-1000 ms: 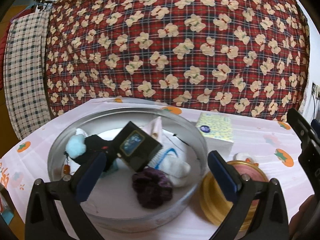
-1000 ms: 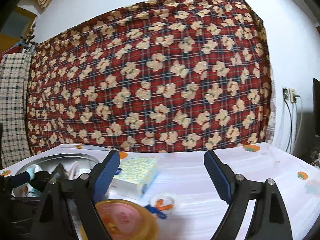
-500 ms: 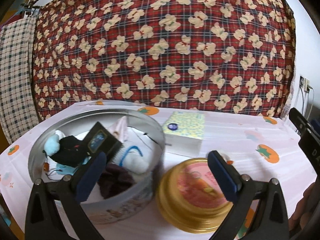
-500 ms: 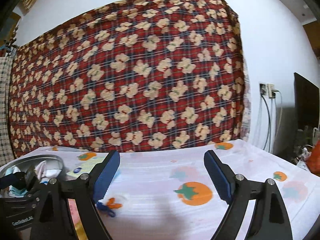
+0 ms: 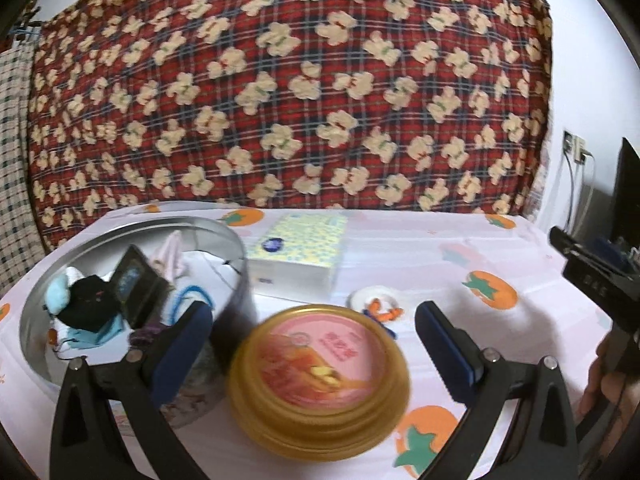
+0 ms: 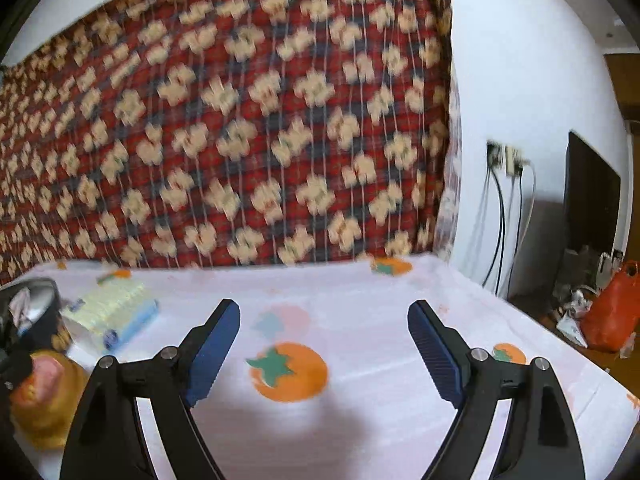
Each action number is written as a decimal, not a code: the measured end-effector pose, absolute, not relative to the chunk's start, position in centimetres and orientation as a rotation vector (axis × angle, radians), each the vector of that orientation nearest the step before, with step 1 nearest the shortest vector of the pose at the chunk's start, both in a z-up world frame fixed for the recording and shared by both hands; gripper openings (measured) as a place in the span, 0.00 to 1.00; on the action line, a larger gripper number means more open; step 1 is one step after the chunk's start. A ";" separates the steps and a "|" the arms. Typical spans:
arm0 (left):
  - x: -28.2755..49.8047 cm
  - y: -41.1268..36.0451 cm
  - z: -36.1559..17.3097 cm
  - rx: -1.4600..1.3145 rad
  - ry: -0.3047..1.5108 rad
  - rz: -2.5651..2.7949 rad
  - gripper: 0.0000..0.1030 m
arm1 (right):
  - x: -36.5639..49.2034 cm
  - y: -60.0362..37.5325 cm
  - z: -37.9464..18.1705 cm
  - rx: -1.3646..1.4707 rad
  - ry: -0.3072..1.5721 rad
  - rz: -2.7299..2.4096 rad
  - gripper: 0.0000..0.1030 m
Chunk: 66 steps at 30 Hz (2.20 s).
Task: Organize soft objects
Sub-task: 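Withdraw both grippers from the tin toward the tissue pack, then grasp the blue-and-orange pipe-cleaner figure with the right gripper and lift it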
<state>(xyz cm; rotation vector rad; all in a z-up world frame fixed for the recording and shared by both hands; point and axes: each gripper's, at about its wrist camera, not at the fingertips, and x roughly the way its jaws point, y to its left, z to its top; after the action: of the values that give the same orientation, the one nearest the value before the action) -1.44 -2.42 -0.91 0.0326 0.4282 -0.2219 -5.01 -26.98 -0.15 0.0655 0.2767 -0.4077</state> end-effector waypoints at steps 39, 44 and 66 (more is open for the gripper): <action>-0.2 0.6 -1.2 -0.001 0.493 -0.213 0.99 | 9.3 -16.9 -5.5 0.178 0.827 0.393 0.29; -0.1 0.8 -1.1 -0.018 0.499 -0.212 0.99 | 9.7 -17.0 -5.7 0.206 0.844 0.429 0.28; 0.0 0.3 -1.1 0.002 0.500 -0.214 0.99 | 7.0 -20.6 -3.3 0.147 0.697 0.415 0.01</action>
<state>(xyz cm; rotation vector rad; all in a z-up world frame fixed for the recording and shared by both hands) 0.03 0.31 -1.10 0.0017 0.5000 -0.2138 7.01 -20.57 -3.34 0.1468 0.6975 0.4150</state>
